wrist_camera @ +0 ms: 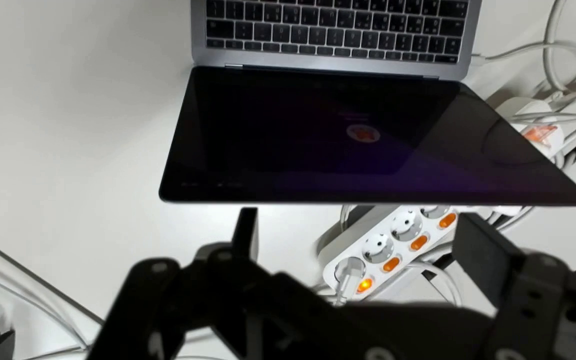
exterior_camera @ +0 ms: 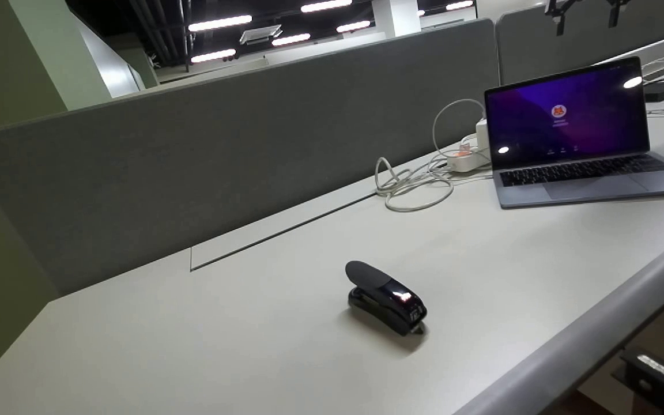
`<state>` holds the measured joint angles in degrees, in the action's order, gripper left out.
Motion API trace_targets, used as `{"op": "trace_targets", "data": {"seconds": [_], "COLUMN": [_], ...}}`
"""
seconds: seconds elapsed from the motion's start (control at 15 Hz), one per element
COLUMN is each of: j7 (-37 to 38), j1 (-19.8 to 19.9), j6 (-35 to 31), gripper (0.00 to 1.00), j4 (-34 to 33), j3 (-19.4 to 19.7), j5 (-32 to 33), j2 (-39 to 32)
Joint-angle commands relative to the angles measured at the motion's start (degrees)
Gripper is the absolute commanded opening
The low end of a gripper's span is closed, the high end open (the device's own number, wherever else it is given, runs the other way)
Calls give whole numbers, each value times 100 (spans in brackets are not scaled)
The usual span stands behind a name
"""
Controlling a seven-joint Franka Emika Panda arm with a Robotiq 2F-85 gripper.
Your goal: Close the laptop
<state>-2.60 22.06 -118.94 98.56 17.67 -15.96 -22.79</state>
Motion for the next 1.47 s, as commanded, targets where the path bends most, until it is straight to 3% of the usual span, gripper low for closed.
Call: {"op": "trace_targets", "data": {"seconds": [0.0,0.87,1.4], "j7": [321,734,778], "j1": [148,142,46], "j6": [-110,117,118], "gripper": [100,100,100], "j4": [-705,-2262,-2282], "j3": [-125,-368,-664], "j5": [-45,378,252], "j2": [-523,-1825,-2075]}}
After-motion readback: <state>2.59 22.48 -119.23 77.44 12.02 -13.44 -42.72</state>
